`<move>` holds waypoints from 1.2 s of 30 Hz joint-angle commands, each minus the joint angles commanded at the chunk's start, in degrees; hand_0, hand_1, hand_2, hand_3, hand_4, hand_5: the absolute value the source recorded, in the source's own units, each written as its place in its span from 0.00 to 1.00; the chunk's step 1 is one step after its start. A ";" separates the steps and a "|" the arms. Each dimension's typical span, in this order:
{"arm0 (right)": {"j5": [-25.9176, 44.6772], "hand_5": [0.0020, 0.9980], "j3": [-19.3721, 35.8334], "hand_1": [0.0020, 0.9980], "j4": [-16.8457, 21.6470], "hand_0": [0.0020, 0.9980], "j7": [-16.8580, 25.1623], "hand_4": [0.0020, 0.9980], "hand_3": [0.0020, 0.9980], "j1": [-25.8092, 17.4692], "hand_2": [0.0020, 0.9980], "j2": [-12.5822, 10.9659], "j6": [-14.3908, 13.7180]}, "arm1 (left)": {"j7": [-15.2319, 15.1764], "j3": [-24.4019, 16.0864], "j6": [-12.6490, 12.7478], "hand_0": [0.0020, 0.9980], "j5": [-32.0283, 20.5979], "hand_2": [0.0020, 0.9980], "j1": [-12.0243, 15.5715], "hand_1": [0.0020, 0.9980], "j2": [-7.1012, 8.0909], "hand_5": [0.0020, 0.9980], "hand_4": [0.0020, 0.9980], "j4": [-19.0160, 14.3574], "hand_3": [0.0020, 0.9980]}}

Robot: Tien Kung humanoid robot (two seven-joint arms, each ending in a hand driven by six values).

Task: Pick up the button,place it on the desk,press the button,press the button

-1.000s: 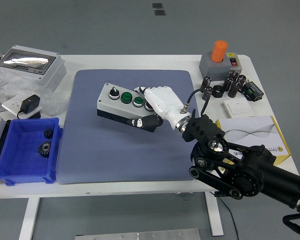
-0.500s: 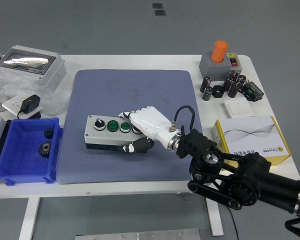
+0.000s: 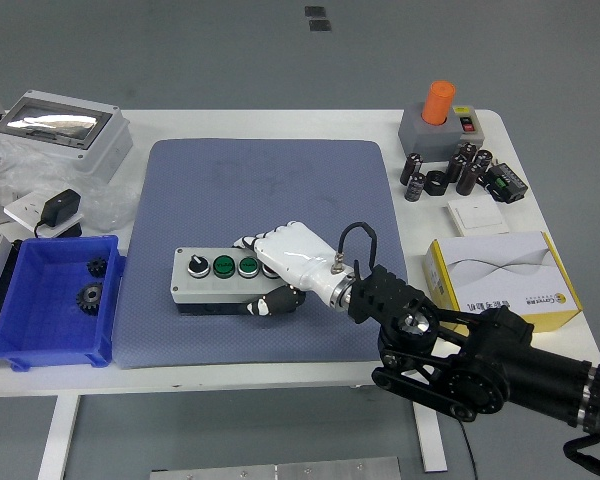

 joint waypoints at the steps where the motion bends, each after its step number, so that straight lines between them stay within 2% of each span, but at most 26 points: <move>1: -0.06 0.00 0.02 0.23 -0.01 0.09 -0.04 0.26 0.42 0.05 0.36 0.00 0.13 | -0.03 -0.03 0.00 0.68 0.03 0.64 0.00 0.67 0.01 0.70 0.87 0.01 0.77; 7: 0.79 0.00 -0.21 0.24 -0.32 0.10 -0.30 0.27 0.43 0.16 0.36 0.01 1.57 | -0.24 -0.14 -0.02 0.68 0.16 0.64 -0.08 0.67 0.10 0.70 0.87 0.11 0.77; 8: 0.99 0.00 -0.28 0.34 -0.38 0.18 -0.40 0.42 0.54 0.16 0.46 0.00 2.02 | -0.30 -0.19 -0.02 0.68 0.24 0.64 -0.11 0.67 0.11 0.70 0.87 0.14 0.77; 13: 1.06 0.00 -0.16 0.34 -0.38 0.18 -0.52 0.42 0.54 0.03 0.46 -0.02 3.36 | -0.56 -0.30 -0.05 0.68 0.43 0.64 -0.06 0.67 0.17 0.70 0.87 0.27 0.77; 14: 1.12 0.06 -0.14 0.52 -0.39 0.21 -0.53 0.54 0.66 -0.01 0.61 -0.02 3.56 | -0.59 -0.30 -0.05 0.68 0.45 0.64 -0.03 0.67 0.17 0.70 0.87 0.28 0.77; 19: 0.95 0.06 0.21 0.52 -0.40 0.21 -0.58 0.54 0.66 -0.17 0.61 -0.05 3.74 | -0.68 -0.38 -0.06 0.68 0.58 0.64 0.04 0.67 0.17 0.70 0.87 0.29 0.77; 20: 0.89 0.24 0.29 0.69 -0.39 0.37 -0.57 0.78 0.70 -0.19 0.72 -0.06 3.67 | -0.69 -0.39 -0.06 0.68 0.60 0.64 0.04 0.67 0.17 0.70 0.87 0.29 0.77; 25: 0.68 0.24 0.70 0.69 -0.35 0.37 -0.62 0.78 0.70 -0.20 0.72 -0.16 3.61 | -0.75 -0.43 -0.12 0.68 0.69 0.64 0.00 0.67 0.15 0.70 0.87 0.32 0.77; 26: 0.70 0.31 0.79 0.74 -0.36 0.52 -0.59 0.87 0.79 -0.20 0.77 -0.19 3.60 | -0.74 -0.44 -0.15 0.68 0.70 0.64 -0.02 0.67 0.14 0.69 0.87 0.33 0.77; 31: 0.63 0.31 1.03 0.74 -0.29 0.52 -0.54 0.87 0.79 -0.14 0.77 -0.32 3.70 | -0.70 -0.48 -0.21 0.68 0.74 0.64 -0.04 0.67 0.17 0.69 0.87 0.31 0.77; 32: 0.58 0.35 1.08 0.76 -0.25 0.57 -0.53 0.91 0.83 -0.12 0.78 -0.35 3.72 | -0.70 -0.48 -0.22 0.68 0.73 0.64 -0.04 0.67 0.18 0.69 0.87 0.30 0.77; 36: 1.08 0.35 1.49 0.76 0.01 0.57 -0.26 0.91 0.83 -0.17 0.78 -0.56 4.43 | -0.65 -0.58 -0.31 0.68 0.82 0.64 -0.07 0.67 0.19 0.69 0.87 0.27 0.77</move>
